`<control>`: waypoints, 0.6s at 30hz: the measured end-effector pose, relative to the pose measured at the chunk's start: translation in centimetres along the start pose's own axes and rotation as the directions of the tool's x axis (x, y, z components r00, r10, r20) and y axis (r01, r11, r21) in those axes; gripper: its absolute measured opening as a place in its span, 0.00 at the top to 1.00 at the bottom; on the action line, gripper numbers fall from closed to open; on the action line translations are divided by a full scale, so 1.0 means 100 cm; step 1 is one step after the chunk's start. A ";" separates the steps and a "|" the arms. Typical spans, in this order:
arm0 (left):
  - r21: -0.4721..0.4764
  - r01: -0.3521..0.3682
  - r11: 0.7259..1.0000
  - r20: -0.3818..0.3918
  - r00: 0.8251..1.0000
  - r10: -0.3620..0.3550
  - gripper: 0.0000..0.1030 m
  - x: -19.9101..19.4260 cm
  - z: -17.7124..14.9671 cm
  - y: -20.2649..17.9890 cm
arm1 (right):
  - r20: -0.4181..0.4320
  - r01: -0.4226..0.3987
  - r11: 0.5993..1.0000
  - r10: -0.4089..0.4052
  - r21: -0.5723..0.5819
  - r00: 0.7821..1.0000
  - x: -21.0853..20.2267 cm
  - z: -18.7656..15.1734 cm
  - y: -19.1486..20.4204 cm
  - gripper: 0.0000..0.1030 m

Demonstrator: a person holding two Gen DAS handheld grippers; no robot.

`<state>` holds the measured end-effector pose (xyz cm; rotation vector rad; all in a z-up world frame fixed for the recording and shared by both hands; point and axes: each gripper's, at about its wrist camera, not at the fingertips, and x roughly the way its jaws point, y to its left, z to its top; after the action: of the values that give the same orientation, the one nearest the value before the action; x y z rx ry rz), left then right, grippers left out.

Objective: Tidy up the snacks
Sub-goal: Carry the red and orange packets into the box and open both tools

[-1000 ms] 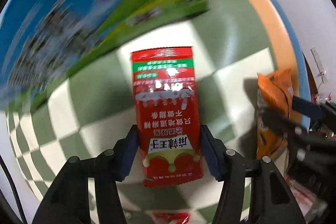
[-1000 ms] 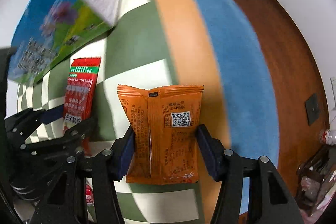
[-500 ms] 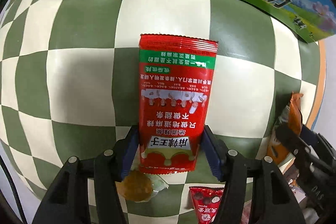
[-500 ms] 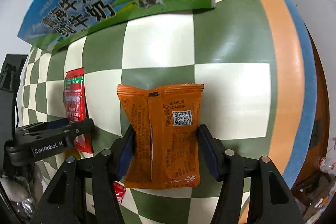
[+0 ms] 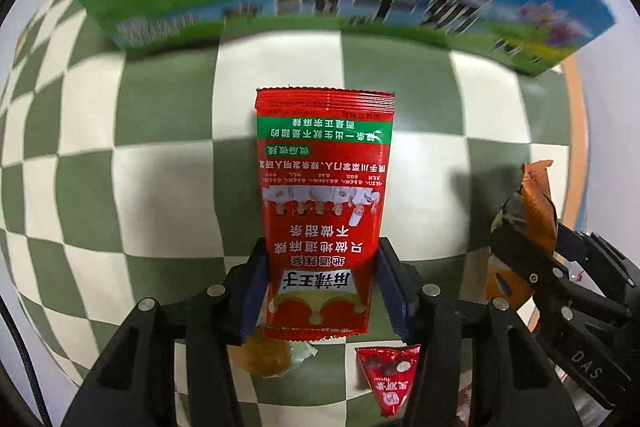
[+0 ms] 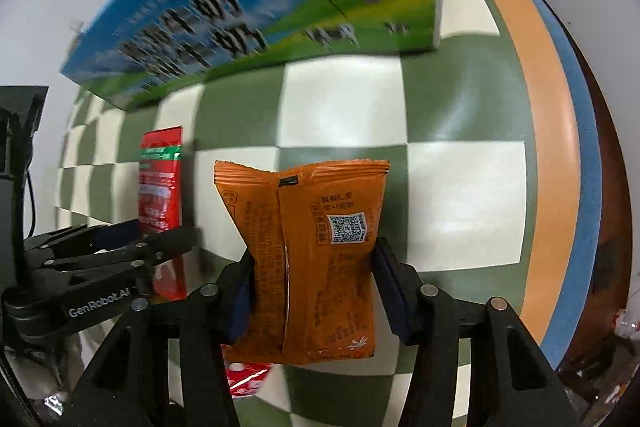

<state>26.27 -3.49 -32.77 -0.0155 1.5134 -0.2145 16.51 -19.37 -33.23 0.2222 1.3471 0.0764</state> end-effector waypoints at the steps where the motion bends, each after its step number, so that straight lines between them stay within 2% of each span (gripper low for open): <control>1: -0.001 0.014 1.000 0.015 1.000 -0.014 0.53 -0.009 0.002 -0.001 | 0.009 -0.018 1.000 0.018 0.000 1.000 -0.007 0.002 0.004 0.46; 6: 0.005 0.077 0.997 0.127 0.989 -0.077 0.53 -0.075 -0.006 0.017 | 0.083 -0.088 0.996 0.090 -0.020 0.992 -0.054 0.016 0.019 0.46; 8: 0.007 0.120 0.993 0.192 0.974 -0.119 0.53 -0.110 0.001 0.017 | 0.128 -0.113 0.993 0.116 -0.030 0.985 -0.080 0.026 0.023 0.46; 12: 0.028 0.162 0.986 0.288 0.944 -0.163 0.53 -0.150 0.034 0.007 | 0.215 -0.140 0.988 0.149 -0.058 0.965 -0.125 0.058 0.031 0.46; 14: 0.030 0.156 0.987 0.326 0.932 -0.158 0.53 -0.161 0.058 0.008 | 0.254 -0.133 0.989 0.147 -0.069 0.956 -0.143 0.081 0.028 0.46; 17: 0.030 0.119 0.992 0.354 0.927 -0.122 0.53 -0.161 0.101 0.012 | 0.296 -0.113 0.991 0.131 -0.075 0.946 -0.147 0.125 0.033 0.46; 18: 0.030 0.086 0.996 0.361 0.928 -0.091 0.53 -0.157 0.120 0.014 | 0.301 -0.104 0.992 0.121 -0.073 0.946 -0.142 0.140 0.035 0.46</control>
<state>37.70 -1.19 -16.71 -0.1076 1.1429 -0.2788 27.21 -20.16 -16.02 0.2522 1.0217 0.1694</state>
